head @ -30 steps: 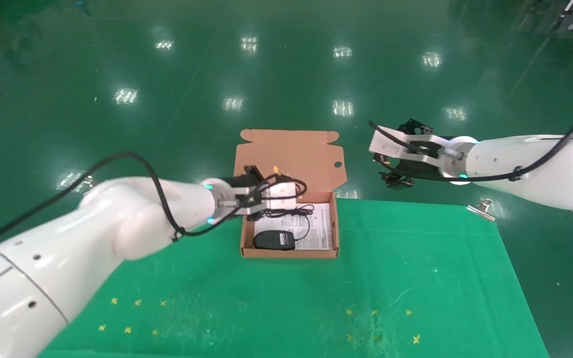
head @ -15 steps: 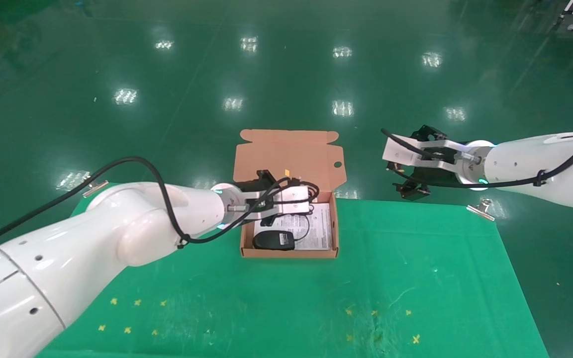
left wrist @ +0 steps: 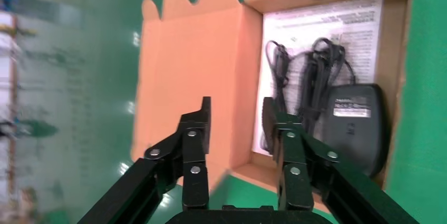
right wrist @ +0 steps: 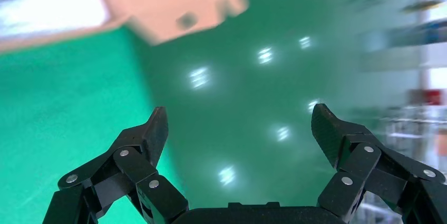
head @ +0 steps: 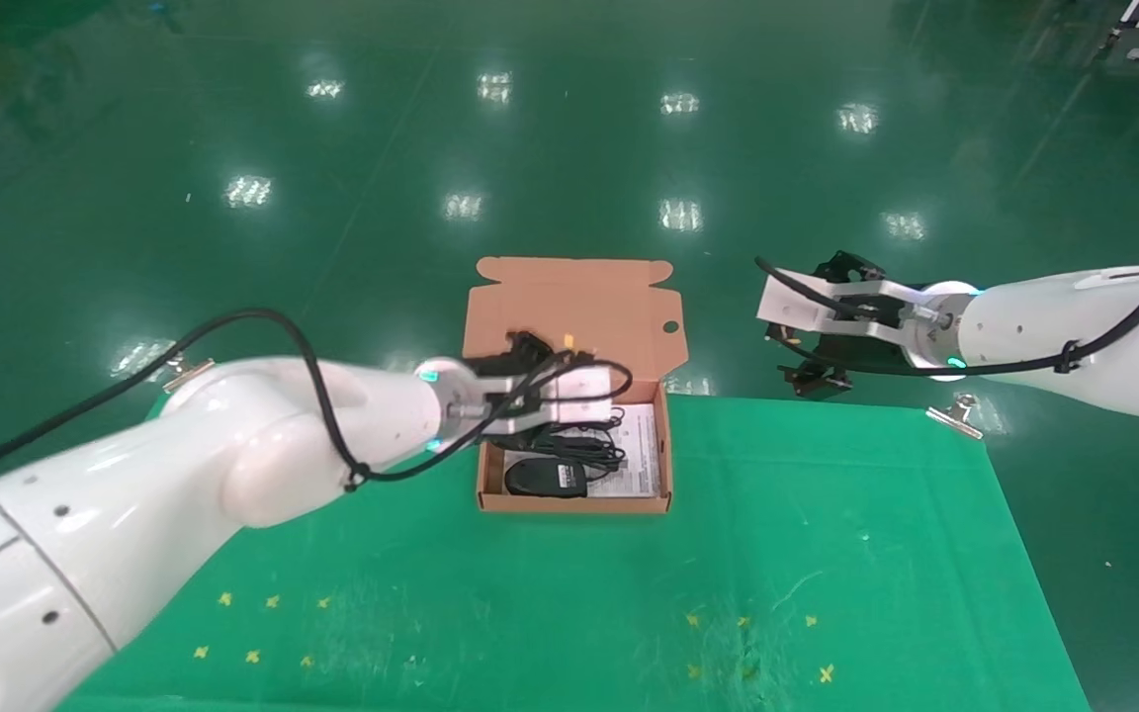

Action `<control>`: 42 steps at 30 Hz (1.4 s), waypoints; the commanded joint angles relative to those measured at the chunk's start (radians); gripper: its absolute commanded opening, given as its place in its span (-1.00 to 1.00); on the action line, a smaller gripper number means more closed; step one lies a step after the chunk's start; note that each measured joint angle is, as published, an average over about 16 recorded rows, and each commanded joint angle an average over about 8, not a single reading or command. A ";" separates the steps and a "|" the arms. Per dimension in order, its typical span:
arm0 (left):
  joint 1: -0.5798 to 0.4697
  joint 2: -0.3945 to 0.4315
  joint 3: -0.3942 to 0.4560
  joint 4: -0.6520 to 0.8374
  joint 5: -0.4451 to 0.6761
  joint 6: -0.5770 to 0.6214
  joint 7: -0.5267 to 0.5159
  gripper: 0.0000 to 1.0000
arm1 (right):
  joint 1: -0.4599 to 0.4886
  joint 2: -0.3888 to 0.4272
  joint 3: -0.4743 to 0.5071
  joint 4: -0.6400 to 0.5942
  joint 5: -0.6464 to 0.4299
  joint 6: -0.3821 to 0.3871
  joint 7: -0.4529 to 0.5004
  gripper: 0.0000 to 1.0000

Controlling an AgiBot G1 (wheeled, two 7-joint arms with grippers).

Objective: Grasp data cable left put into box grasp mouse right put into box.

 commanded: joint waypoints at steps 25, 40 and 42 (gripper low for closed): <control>0.056 -0.174 -0.224 -0.034 -0.287 0.193 0.086 1.00 | -0.124 0.055 0.252 0.085 0.220 -0.201 -0.099 1.00; 0.211 -0.347 -0.445 -0.180 -0.655 0.450 0.162 1.00 | -0.303 0.173 0.502 0.224 0.463 -0.423 -0.142 1.00; 0.232 -0.370 -0.475 -0.199 -0.704 0.485 0.172 1.00 | -0.327 0.189 0.536 0.242 0.495 -0.453 -0.148 1.00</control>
